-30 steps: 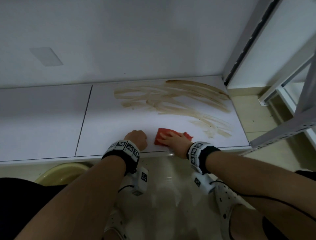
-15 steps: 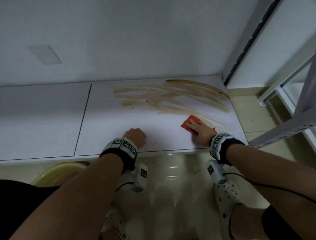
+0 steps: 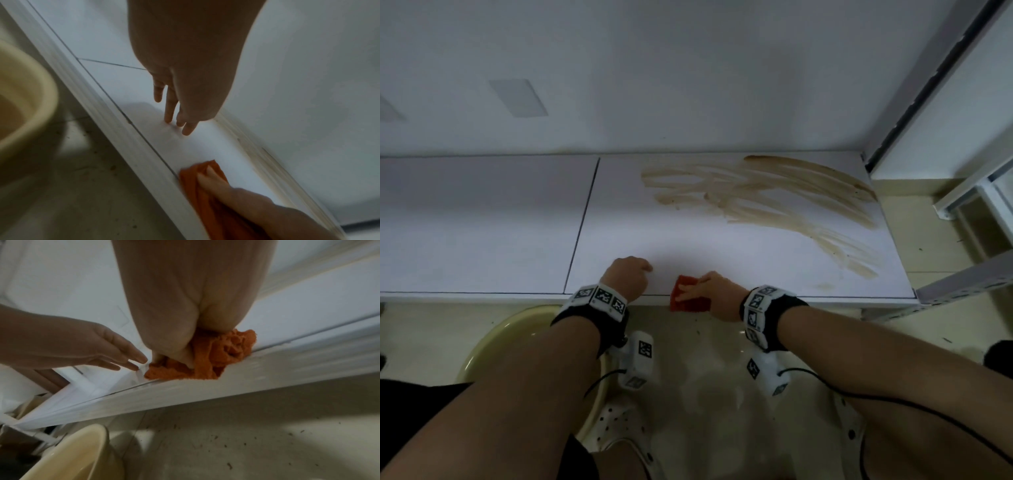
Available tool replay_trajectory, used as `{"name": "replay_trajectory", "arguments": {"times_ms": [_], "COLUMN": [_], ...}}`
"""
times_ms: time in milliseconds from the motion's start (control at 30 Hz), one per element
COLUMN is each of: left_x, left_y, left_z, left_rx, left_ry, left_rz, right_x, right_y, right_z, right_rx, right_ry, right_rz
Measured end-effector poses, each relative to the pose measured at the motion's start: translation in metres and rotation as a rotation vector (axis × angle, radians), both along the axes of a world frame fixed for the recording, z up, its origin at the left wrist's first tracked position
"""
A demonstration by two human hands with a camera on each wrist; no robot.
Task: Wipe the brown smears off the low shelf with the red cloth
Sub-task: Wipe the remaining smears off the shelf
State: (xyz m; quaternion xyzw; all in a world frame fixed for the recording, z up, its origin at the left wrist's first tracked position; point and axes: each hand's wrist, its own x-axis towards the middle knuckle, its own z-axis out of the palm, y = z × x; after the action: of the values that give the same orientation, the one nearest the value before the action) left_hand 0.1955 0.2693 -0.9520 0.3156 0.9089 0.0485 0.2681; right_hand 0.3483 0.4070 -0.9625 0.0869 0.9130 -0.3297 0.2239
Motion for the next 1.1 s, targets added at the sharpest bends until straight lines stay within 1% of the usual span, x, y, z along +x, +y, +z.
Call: {"name": "replay_trajectory", "arguments": {"times_ms": [33,67,133,167,233,300,367,467,567,667,733,833,900,967,1100], "left_x": [0.001,0.002,0.004,0.006,0.007,0.005,0.0,-0.009,-0.015,-0.02,-0.026,-0.031,-0.029,-0.023,-0.008], "left_y": [-0.001,-0.002,-0.001,0.0,0.001,0.001,-0.002,-0.008,-0.013,-0.015,-0.017,-0.014,-0.007,0.004,0.027], "left_z": [0.0,0.0,0.001,0.002,0.003,0.003,0.003,0.002,0.002,0.002,0.002,-0.001,-0.003,-0.006,-0.008], "left_rx": [0.004,0.014,0.036,0.047,0.067,0.085,0.101,0.129,0.139,0.14,0.137,0.131,0.124,0.122,0.128], "left_ry": [0.004,0.006,-0.001,-0.008,-0.015,-0.004,0.005,0.009,0.001,0.021,0.05,0.063,0.069,0.06,0.014], "left_rz": [0.005,0.01,0.022,0.026,0.025,0.033,0.06,0.115,0.157,0.177,0.194,0.208,0.178,0.143,0.087], "right_x": [0.0,-0.001,-0.003,-0.003,-0.003,-0.002,-0.003,-0.017,-0.051,-0.086,-0.097,-0.087,-0.067,-0.044,0.0], "right_y": [0.004,0.011,0.033,0.045,0.062,0.07,0.068,0.054,0.046,0.029,0.008,-0.013,-0.003,0.02,0.078], "right_z": [0.004,0.005,-0.001,-0.001,0.002,-0.004,-0.011,-0.012,-0.012,-0.014,-0.014,-0.022,-0.024,-0.019,-0.007], "right_rx": [-0.035,-0.048,0.019,0.078,0.19,0.266,0.302,0.335,0.378,0.401,0.435,0.461,0.447,0.426,0.421], "right_ry": [0.037,0.085,0.211,0.227,0.157,0.005,-0.083,-0.156,-0.157,-0.125,-0.098,-0.08,-0.08,-0.094,-0.151], "right_rz": [0.03,0.003,-0.115,-0.166,-0.228,-0.243,-0.25,-0.233,-0.126,0.031,0.166,0.366,0.403,0.345,0.018]}}
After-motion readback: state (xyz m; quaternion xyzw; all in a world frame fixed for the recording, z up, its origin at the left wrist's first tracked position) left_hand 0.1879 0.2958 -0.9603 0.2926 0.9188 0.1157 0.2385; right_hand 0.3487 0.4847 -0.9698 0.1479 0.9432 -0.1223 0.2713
